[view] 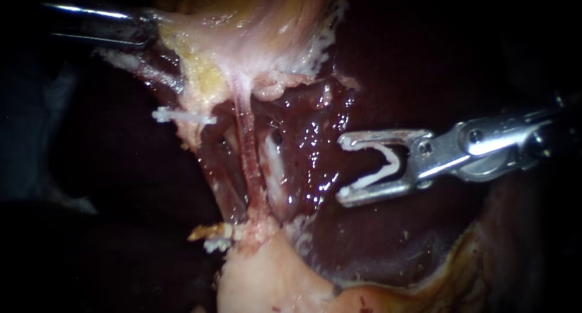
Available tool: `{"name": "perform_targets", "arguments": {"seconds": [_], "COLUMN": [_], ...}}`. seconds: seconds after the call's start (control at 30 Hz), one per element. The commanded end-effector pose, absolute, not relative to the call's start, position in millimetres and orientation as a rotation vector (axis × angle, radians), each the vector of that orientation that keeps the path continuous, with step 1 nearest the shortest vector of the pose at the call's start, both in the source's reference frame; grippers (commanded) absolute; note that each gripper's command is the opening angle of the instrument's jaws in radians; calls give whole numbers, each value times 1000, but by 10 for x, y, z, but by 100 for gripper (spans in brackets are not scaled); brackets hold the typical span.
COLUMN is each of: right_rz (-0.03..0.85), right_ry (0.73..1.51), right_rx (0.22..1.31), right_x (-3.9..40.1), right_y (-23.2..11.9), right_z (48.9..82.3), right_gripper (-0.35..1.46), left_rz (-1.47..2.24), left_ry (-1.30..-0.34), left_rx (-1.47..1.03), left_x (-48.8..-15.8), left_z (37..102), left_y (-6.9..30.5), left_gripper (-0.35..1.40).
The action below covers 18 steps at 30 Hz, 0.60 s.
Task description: Clipping first clip right tube
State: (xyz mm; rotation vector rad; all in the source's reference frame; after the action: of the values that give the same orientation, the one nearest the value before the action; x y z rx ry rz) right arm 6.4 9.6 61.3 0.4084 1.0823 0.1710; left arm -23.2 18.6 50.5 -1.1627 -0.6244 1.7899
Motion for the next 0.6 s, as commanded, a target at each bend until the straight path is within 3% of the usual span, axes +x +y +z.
{"name": "perform_targets", "arguments": {"seconds": [0.03, 0.23, 0.6], "right_rz": [184, 243, 301], "right_ry": [1080, 1065, 1119], "right_rx": [423, 463, 558], "right_x": [70, 98, 134], "right_y": [92, 80, 76], "right_z": [618, 638, 659], "right_gripper": [50, 50, 50], "left_rz": [1790, 1790, 1790], "left_ry": [-624, -623, -622], "left_rx": [-1163, -1163, -1163], "left_x": [-232, -233, -233], "left_z": [506, 506, 506], "left_y": [186, 185, 185], "left_gripper": [-35, -35, -35]}}
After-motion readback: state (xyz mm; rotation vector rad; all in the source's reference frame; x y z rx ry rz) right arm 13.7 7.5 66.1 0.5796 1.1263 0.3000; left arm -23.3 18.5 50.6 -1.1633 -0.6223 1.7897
